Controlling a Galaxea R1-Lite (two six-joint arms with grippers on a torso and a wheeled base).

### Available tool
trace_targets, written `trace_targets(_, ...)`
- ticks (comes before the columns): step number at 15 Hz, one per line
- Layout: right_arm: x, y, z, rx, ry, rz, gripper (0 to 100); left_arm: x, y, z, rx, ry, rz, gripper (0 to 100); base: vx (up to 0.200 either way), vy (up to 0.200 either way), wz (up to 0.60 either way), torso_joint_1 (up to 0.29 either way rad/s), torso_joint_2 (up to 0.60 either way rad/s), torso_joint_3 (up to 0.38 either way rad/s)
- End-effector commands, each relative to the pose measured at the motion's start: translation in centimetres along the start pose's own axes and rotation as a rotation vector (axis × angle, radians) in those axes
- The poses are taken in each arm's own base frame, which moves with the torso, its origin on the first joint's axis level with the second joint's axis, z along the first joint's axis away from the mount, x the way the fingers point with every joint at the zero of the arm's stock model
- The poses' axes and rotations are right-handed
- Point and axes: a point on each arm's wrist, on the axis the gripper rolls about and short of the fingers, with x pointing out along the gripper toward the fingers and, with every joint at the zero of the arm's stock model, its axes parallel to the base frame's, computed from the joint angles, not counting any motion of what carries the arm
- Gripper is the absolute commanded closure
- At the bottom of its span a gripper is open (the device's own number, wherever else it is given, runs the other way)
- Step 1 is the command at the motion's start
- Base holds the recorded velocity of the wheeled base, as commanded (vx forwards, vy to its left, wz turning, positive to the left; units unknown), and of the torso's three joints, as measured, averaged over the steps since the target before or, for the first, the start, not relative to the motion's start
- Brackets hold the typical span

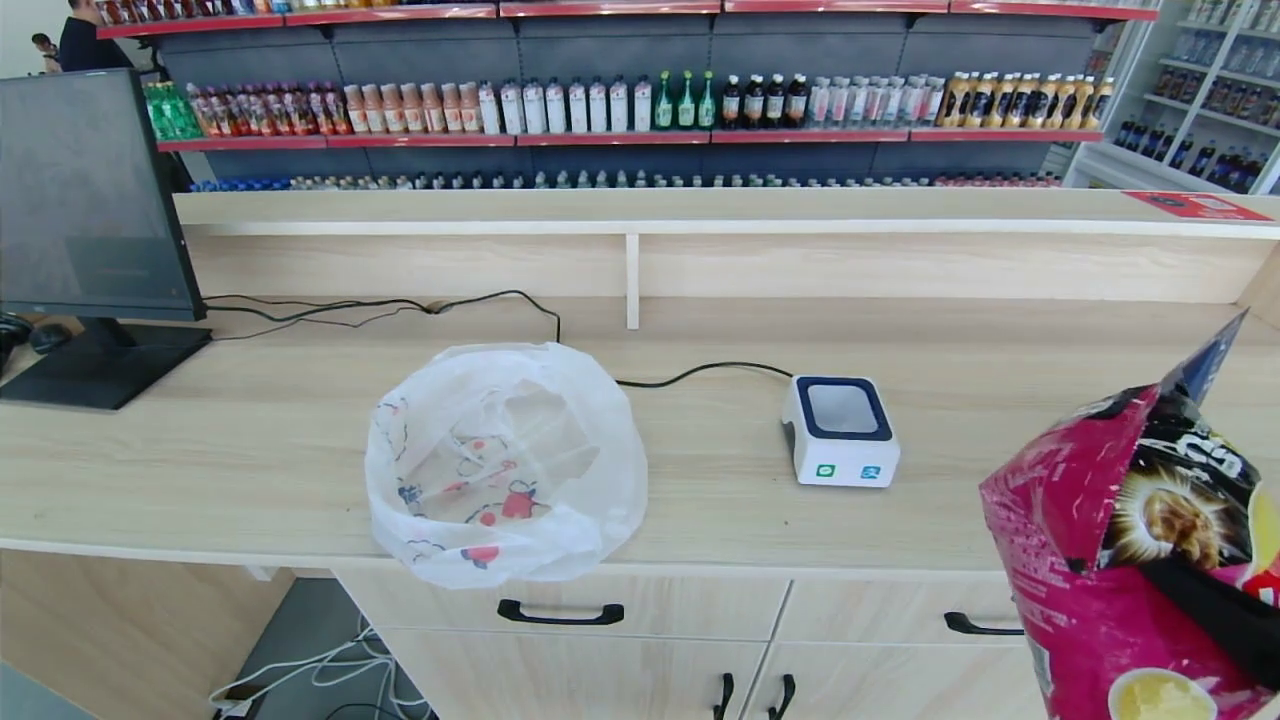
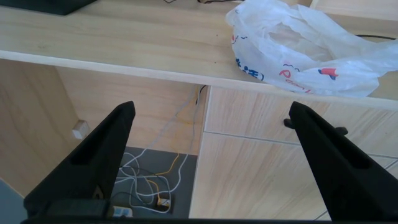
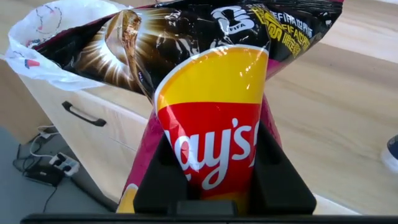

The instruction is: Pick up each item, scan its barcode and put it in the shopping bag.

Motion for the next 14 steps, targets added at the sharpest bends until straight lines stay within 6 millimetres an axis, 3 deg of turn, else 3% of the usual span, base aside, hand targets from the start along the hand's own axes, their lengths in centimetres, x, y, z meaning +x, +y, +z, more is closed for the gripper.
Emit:
trace_targets(1,-2.2,-0.5,0.4,0.01,-0.047,-0.005,100,0.0,0.0,0.0,-0.001,0.0,0.0,0,0.0,0.0,0.0,0.0,0.0,0.0)
trace_targets(5,-4.0,-0.9,0.5,0.06,-0.01,0.004,100,0.0,0.0,0.0,0.003,0.003,-0.001,0,0.0,0.0,0.0,0.0,0.0,0.0)
trace_targets(7,-3.9,-1.1,1.8,0.125,-0.002,0.002,100,0.0,0.0,-0.1,0.017,0.011,-0.004,0,0.0,0.0,0.0,0.0,0.0,0.0)
trace_targets(11,-4.2,-1.1,1.4,0.115,0.036,0.008,100,0.0,0.0,-0.1,0.017,0.011,-0.003,0,0.0,0.0,0.0,0.0,0.0,0.0)
trace_targets(14,-4.2,-1.1,1.5,0.116,0.036,0.006,100,0.0,0.0,-0.1,0.017,0.009,-0.003,0,-0.2,0.0,0.0,0.002,0.0,0.002)
